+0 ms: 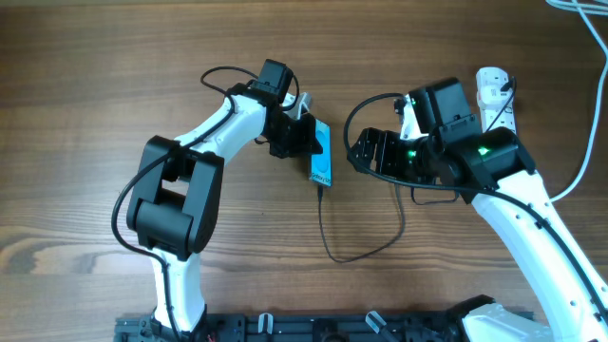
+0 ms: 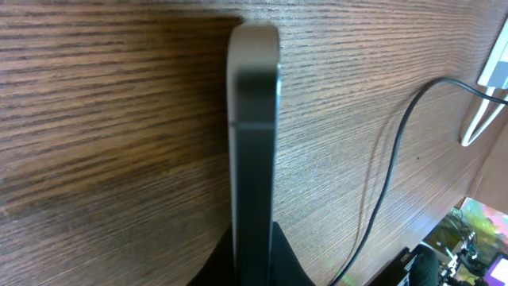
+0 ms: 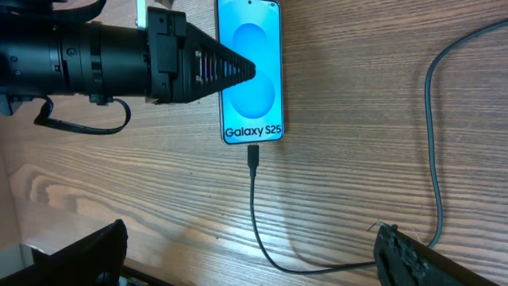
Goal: Plug charger to phone and switch on socket
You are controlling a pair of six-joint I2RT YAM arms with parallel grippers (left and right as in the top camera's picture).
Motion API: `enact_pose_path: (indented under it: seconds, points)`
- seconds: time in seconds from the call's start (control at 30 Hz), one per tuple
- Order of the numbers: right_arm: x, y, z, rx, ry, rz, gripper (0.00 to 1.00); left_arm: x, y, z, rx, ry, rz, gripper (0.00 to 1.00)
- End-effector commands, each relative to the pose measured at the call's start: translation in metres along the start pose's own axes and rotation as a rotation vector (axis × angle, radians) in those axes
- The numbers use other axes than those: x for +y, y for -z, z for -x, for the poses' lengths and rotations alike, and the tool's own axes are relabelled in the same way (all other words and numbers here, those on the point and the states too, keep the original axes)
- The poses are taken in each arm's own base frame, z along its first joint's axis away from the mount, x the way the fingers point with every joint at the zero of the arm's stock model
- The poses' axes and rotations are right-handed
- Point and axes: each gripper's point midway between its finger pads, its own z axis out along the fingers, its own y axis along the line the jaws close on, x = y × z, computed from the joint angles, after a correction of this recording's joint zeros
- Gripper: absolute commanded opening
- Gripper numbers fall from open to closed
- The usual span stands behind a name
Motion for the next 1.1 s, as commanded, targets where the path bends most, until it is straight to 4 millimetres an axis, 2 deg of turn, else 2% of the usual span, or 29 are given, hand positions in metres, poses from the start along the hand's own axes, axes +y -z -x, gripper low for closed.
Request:
enact_pose_path:
  seconds: [0.0, 0.13, 0.23, 0.3, 0.4, 0.47, 0.6, 0.7, 0.87, 0.97, 1.03, 1.07]
  points:
    - [0.000, 0.001, 0.007, -0.019, -0.011, -0.013, 1.00, 0.018, -0.011, -0.001, 0.005, 0.019, 0.075, 0.08]
    - [0.000, 0.001, 0.005, -0.015, -0.010, -0.016, 1.00, 0.031, -0.009, 0.001, -0.013, 0.026, 0.149, 0.13]
    - [-0.007, -0.001, 0.004, -0.016, -0.016, -0.042, 0.99, 0.046, -0.006, -0.001, -0.016, 0.039, 0.229, 0.23]
    - [-0.009, -0.002, 0.001, -0.001, -0.019, -0.053, 1.00, 0.052, -0.005, -0.002, -0.019, 0.044, 0.267, 0.25]
    - [-0.012, -0.002, 0.000, 0.001, -0.021, -0.064, 1.00, 0.053, -0.005, -0.003, -0.013, 0.048, 0.271, 0.28]
    - [-0.019, -0.001, -0.002, 0.005, -0.027, -0.102, 1.00, 0.053, -0.005, -0.003, -0.013, 0.047, 0.271, 0.38]
    - [-0.024, -0.001, -0.005, 0.014, -0.032, -0.128, 1.00, 0.054, -0.004, -0.003, -0.015, 0.047, 0.274, 0.47]
    - [-0.024, -0.001, -0.005, 0.014, -0.032, -0.129, 1.00, 0.056, -0.004, -0.004, -0.010, 0.051, 0.284, 0.49]
    - [-0.041, 0.002, -0.003, -0.013, -0.034, -0.219, 1.00, 0.059, -0.001, -0.003, -0.014, 0.061, 0.304, 0.56]
    - [-0.048, 0.004, 0.003, -0.044, -0.031, -0.265, 1.00, 0.056, 0.022, 0.004, -0.028, 0.084, 0.313, 0.60]
    - [-0.051, 0.005, 0.007, -0.066, -0.023, -0.283, 1.00, 0.047, 0.054, 0.014, -0.070, 0.100, 0.311, 0.61]
    - [-0.053, 0.006, 0.009, -0.072, -0.010, -0.294, 1.00, 0.044, 0.073, 0.020, -0.103, 0.107, 0.318, 0.65]
